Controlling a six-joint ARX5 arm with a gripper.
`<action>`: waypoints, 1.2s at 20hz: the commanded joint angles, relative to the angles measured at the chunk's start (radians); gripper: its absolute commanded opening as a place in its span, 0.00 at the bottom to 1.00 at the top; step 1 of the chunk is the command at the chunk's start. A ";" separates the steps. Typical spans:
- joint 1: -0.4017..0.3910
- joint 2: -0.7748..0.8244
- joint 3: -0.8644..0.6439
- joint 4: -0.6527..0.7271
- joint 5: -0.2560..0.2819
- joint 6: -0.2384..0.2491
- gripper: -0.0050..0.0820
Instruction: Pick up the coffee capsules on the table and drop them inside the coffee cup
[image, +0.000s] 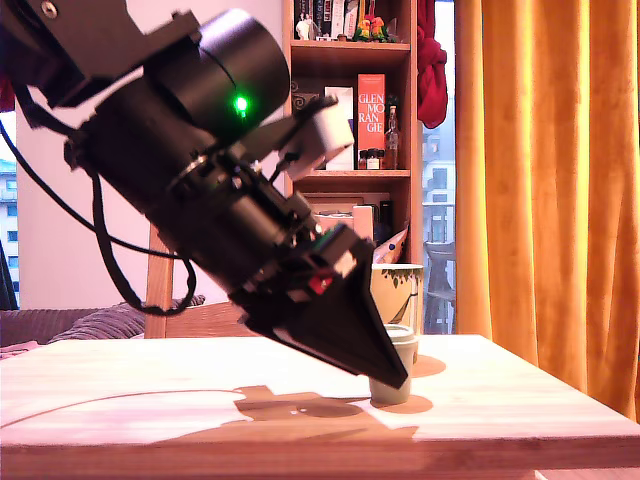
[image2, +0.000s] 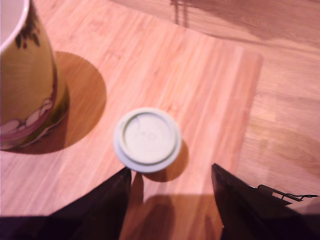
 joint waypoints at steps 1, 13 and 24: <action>-0.003 0.022 0.018 0.022 0.003 -0.001 0.59; -0.016 0.093 0.056 0.056 0.003 -0.003 0.59; -0.023 0.098 0.056 0.147 -0.001 -0.030 0.59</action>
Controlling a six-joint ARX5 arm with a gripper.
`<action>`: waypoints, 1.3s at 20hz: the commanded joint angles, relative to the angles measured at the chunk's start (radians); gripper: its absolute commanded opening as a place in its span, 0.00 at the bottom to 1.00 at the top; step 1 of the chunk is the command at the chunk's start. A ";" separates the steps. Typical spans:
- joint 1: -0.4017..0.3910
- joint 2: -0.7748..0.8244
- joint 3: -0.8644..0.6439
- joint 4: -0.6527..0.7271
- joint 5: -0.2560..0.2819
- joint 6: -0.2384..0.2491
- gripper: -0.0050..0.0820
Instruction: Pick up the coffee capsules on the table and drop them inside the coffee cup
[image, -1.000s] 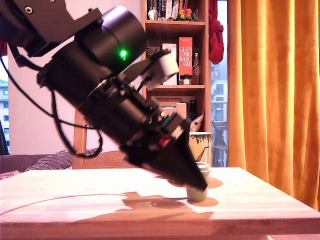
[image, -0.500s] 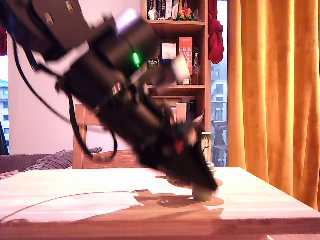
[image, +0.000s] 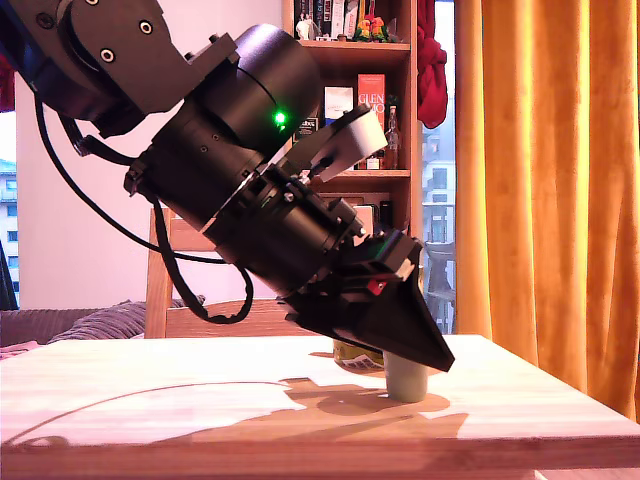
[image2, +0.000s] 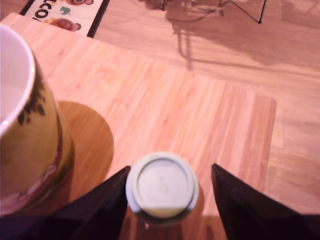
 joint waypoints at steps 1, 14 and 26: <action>-0.006 0.007 -0.004 0.009 0.000 -0.004 0.59; -0.005 0.006 -0.004 0.011 -0.007 -0.003 0.22; -0.014 -0.094 -0.004 -0.037 0.054 -0.005 0.22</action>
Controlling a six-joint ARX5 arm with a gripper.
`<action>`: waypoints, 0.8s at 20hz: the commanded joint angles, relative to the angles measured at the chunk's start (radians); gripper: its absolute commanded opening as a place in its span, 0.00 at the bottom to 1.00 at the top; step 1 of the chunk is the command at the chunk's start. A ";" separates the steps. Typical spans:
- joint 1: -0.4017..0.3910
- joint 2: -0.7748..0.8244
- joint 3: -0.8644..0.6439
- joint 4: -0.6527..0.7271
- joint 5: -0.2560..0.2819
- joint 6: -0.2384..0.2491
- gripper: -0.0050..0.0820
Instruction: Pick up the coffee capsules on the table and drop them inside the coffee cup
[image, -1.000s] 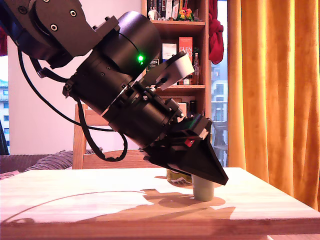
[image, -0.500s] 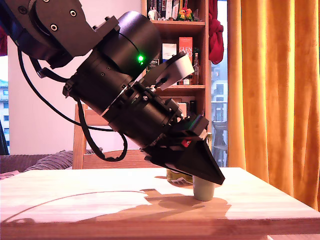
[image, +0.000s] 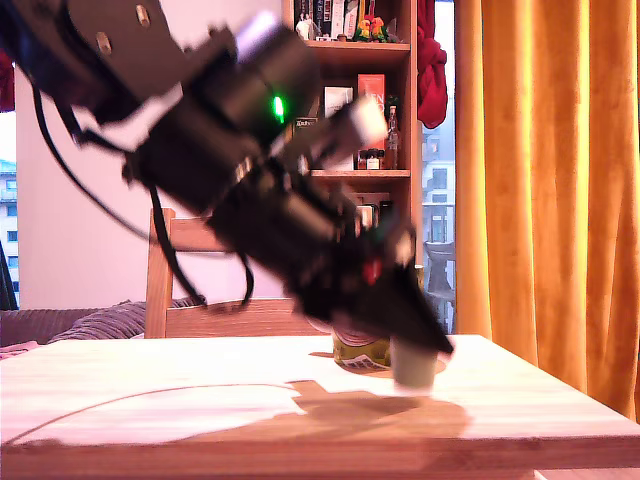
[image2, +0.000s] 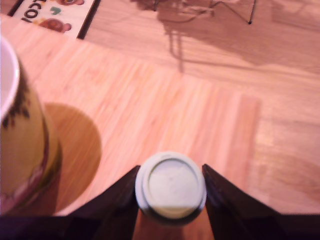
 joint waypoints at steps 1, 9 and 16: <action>-0.010 -0.055 -0.004 -0.014 0.009 -0.003 0.22; -0.012 -0.125 -0.004 -0.068 0.026 -0.003 0.22; 0.029 -0.143 -0.003 0.007 0.026 -0.005 0.22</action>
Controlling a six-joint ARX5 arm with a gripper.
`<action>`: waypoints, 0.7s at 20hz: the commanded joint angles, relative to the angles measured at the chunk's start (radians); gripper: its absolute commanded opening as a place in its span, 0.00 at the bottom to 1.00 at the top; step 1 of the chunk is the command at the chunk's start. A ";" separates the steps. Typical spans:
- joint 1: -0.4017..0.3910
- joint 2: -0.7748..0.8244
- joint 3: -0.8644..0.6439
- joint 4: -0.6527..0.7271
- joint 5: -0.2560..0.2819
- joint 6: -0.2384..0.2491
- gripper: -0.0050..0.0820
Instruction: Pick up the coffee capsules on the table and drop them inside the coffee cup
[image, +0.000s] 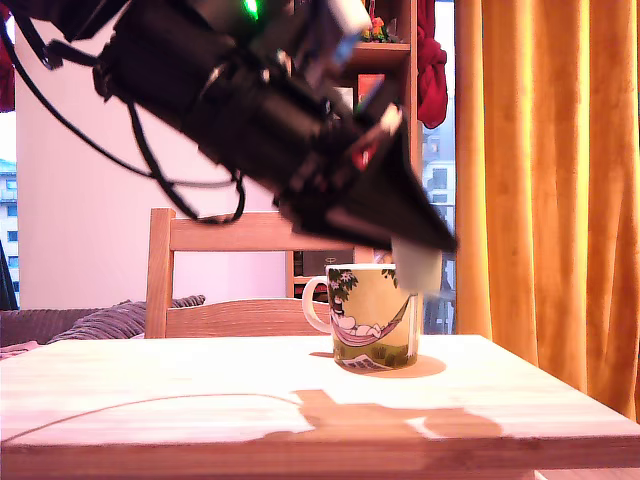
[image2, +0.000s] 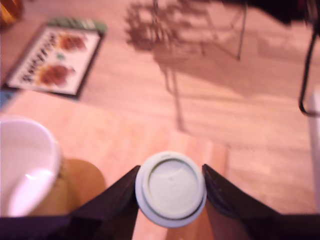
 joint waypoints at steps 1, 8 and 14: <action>0.009 -0.009 -0.003 0.037 0.007 -0.007 0.22; 0.064 -0.008 -0.003 0.216 -0.026 -0.014 0.22; 0.143 -0.008 -0.003 0.264 -0.101 -0.014 0.22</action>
